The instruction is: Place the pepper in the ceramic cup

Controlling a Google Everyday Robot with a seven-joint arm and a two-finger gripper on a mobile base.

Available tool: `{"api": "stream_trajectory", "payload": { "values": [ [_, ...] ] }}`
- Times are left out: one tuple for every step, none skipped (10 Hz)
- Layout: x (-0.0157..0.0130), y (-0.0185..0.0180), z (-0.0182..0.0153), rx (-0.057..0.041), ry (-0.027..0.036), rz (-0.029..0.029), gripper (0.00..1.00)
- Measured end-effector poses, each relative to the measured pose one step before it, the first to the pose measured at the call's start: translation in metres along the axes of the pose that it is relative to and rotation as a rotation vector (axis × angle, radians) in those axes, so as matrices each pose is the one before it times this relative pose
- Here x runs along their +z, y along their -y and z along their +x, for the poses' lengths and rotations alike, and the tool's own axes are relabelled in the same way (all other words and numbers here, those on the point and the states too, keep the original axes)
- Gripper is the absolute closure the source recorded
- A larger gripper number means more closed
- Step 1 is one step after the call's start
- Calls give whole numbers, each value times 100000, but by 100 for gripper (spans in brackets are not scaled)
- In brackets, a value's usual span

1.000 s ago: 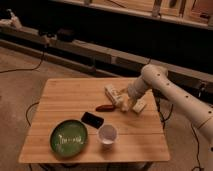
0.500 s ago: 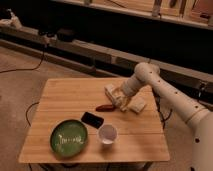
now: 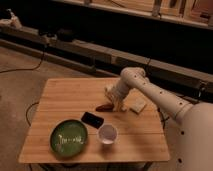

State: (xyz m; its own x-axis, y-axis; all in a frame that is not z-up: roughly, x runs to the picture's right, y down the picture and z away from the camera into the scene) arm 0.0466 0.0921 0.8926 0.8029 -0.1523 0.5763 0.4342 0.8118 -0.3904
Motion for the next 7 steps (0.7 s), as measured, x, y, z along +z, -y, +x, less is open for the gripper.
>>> {"api": "stream_trajectory", "payload": {
  "values": [
    [327,-97,54,336,-563,-278,35],
    [357,-90,100,602,-518,-364,35],
    [291,21,-7,473,-326,-282,35],
    [216,-88,225,1172,-477,-321,35],
    [180,-140,267,1262,-420,-322,35],
    [102,-146,220,933,-326,-250,35],
    [293,-215,164,1020,-422,-726,35]
  ]
}}
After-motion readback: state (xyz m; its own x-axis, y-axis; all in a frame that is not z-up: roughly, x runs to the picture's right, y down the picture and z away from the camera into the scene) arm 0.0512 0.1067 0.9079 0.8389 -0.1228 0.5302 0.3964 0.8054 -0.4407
